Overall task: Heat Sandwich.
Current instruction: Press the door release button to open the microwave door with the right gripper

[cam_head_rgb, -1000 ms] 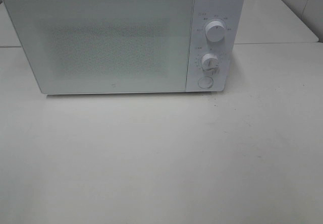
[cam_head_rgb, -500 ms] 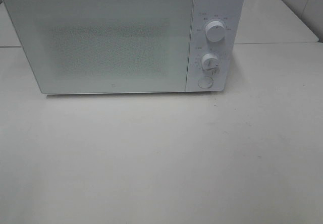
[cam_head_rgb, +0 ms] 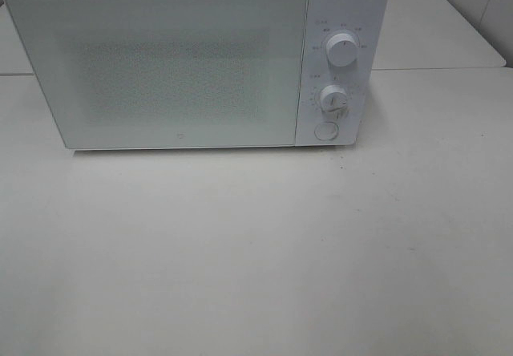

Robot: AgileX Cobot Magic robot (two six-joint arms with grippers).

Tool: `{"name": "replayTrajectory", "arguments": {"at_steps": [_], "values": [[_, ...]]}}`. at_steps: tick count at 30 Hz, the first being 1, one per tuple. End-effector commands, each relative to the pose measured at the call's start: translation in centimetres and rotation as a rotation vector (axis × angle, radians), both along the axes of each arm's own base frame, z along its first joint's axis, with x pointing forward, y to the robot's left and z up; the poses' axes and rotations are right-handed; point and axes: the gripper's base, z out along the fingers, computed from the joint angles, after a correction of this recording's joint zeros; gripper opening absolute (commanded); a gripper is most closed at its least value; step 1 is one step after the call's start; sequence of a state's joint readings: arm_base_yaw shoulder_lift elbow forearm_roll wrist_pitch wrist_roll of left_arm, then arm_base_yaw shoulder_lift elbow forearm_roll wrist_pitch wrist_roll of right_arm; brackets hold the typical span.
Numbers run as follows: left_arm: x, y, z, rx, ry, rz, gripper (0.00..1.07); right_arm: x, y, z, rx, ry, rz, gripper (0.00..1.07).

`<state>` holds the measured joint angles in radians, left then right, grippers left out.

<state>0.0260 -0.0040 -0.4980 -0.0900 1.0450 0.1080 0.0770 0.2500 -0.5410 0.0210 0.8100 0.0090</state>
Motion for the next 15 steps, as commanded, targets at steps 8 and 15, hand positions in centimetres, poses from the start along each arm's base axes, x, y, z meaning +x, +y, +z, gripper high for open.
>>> {"name": "replayTrajectory", "arguments": {"at_steps": [8, 15], "values": [[-0.3, 0.0, 0.1, -0.007, -0.041, 0.002, 1.00, 3.9, 0.2, 0.5, -0.003, 0.005, -0.008, 0.76], [-0.3, 0.0, 0.1, -0.007, -0.041, 0.002, 1.00, 7.3, 0.4, 0.3, -0.001, -0.009, -0.011, 0.76]]}}
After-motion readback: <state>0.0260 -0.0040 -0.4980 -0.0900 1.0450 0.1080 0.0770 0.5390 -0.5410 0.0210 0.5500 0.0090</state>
